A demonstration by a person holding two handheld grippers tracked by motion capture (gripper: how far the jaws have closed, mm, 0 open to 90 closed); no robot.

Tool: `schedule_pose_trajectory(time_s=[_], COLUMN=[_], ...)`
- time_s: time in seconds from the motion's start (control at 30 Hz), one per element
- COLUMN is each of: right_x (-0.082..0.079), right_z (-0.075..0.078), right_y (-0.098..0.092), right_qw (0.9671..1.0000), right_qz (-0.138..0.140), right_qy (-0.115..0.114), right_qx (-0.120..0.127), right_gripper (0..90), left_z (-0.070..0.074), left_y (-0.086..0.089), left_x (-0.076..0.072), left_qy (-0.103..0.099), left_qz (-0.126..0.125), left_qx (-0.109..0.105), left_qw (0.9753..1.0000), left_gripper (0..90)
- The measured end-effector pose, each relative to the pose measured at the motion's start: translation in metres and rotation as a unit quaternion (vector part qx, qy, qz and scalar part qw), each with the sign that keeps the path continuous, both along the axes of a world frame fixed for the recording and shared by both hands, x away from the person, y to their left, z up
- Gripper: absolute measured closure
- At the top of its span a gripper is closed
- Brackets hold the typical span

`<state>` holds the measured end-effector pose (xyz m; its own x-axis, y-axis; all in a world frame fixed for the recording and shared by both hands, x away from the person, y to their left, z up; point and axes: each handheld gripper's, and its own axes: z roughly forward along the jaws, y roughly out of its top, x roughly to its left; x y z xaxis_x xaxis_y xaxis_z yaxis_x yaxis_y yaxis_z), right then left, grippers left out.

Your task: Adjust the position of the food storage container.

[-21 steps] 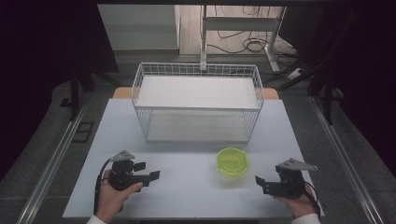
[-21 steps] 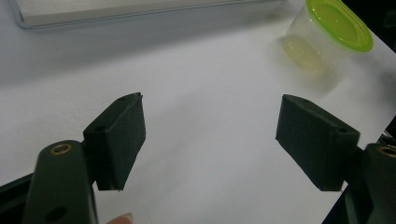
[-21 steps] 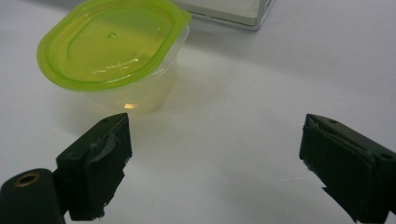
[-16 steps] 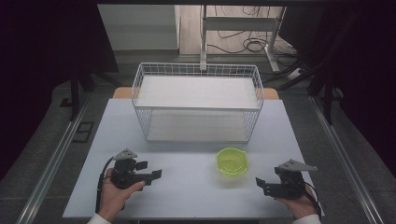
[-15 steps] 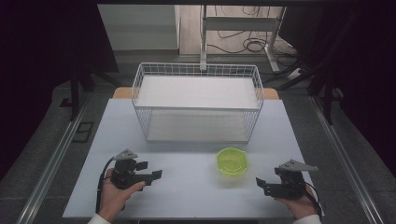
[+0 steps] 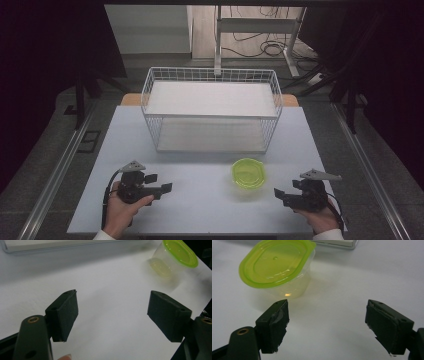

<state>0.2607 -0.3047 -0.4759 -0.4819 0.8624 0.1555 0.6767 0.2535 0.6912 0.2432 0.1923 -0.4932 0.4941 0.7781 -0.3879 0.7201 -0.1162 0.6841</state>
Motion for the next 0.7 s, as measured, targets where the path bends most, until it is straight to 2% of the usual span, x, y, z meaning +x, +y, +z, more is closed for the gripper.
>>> schedule_pose_trajectory(time_s=[0.1, 0.43, 0.53, 0.7], right_x=[0.0, -0.005, -0.002, 0.005], right_z=[0.0, 0.007, 0.008, 0.016], right_y=[-0.002, 0.002, 0.003, 0.01], right_qw=[0.9999, 0.9999, 0.9999, 0.9999], right_qz=[0.002, 0.002, -0.002, 0.008], right_qy=[0.014, 0.005, 0.007, 0.004], right_qx=[0.007, 0.011, 0.015, 0.009], right_gripper=[22.2, 23.1, 25.2, 28.6], left_z=[0.0, 0.002, 0.001, 0.0], left_y=[0.0, -0.002, 0.0, 0.002], left_x=[0.0, -0.002, 0.0, -0.001], left_qy=[0.001, -0.001, 0.0, 0.003], left_qz=[0.001, 0.004, 0.007, 0.011], left_qx=[-0.002, 0.0, 0.0, 0.0], left_qw=[1.0, 1.0, 1.0, 0.9999], left_gripper=[24.2, 24.1, 24.1, 24.2])
